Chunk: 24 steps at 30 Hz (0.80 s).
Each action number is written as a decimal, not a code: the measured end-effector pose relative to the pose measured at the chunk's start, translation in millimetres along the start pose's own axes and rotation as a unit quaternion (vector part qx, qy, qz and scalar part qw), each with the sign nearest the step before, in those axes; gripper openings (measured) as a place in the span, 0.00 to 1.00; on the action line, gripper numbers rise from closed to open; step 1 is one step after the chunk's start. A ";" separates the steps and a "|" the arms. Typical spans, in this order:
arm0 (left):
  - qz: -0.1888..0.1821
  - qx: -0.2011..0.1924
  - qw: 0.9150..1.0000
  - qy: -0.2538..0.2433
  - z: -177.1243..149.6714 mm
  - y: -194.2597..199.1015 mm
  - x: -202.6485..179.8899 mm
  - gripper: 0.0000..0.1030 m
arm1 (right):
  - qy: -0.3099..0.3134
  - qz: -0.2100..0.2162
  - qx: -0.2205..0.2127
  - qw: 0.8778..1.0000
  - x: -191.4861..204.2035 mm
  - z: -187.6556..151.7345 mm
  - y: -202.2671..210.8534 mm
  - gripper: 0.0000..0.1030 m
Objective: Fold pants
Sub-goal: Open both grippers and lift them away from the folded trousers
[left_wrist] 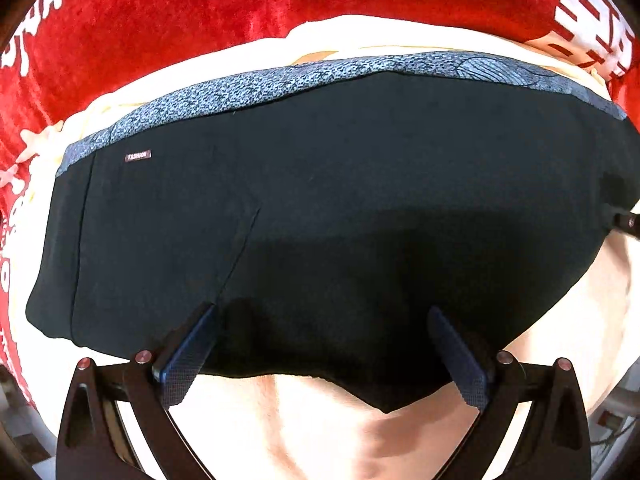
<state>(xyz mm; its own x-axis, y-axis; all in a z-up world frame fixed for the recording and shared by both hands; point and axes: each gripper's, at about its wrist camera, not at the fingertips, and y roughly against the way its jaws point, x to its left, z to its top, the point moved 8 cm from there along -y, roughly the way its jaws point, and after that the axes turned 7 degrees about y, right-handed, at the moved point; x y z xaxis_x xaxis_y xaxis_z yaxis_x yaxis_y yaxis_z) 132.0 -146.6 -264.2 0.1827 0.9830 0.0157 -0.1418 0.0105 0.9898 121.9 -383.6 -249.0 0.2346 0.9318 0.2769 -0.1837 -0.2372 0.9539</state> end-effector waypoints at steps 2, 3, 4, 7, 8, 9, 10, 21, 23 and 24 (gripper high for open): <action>0.003 0.001 1.000 0.003 -0.5 -0.6 -0.4 1.00 | 0.000 0.001 0.008 1.000 -2.4 -9.0 3.6 0.08; 0.003 0.001 1.000 0.003 -0.7 -0.8 -0.5 1.00 | 0.005 -0.010 0.016 1.000 -1.8 -14.8 5.7 0.10; 0.004 0.001 1.000 0.003 -1.7 -0.3 -1.5 1.00 | 0.007 -0.023 0.029 0.999 -3.3 -20.4 5.0 0.13; 0.008 0.007 1.000 0.004 4.5 0.8 -4.5 1.00 | -0.001 -0.036 0.042 0.998 -7.6 -33.3 9.7 0.13; 0.012 0.008 1.000 0.003 0.4 4.7 -2.7 1.00 | -0.009 -0.030 0.041 0.999 -7.8 -35.4 14.8 0.13; 0.016 0.007 1.000 0.001 1.4 11.9 -2.8 1.00 | -0.019 -0.018 0.034 0.999 -7.1 -37.8 23.1 0.15; 0.020 0.007 1.000 -0.002 1.4 15.9 -3.3 1.00 | -0.023 -0.016 0.031 0.999 -7.1 -40.8 29.1 0.21; -0.011 0.006 0.999 -0.050 -7.2 64.0 -50.1 1.00 | -0.109 -0.014 0.043 0.993 -33.2 -105.3 63.5 0.39; -0.011 0.008 0.998 -0.065 -9.7 66.2 -61.8 1.00 | -0.127 -0.014 0.041 0.991 -39.5 -114.3 67.8 0.39; -0.009 0.008 0.997 -0.073 -11.2 66.4 -68.4 1.00 | -0.132 -0.013 0.040 0.990 -41.1 -117.2 67.7 0.39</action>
<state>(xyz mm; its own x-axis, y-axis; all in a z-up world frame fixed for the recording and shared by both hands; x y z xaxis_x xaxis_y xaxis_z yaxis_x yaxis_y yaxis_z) 99.2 -211.1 -201.2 0.3250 0.9455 0.0180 -0.1215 0.0229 0.9923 -12.0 -405.7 -209.4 0.4820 0.8356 0.2635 -0.1010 -0.2457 0.9641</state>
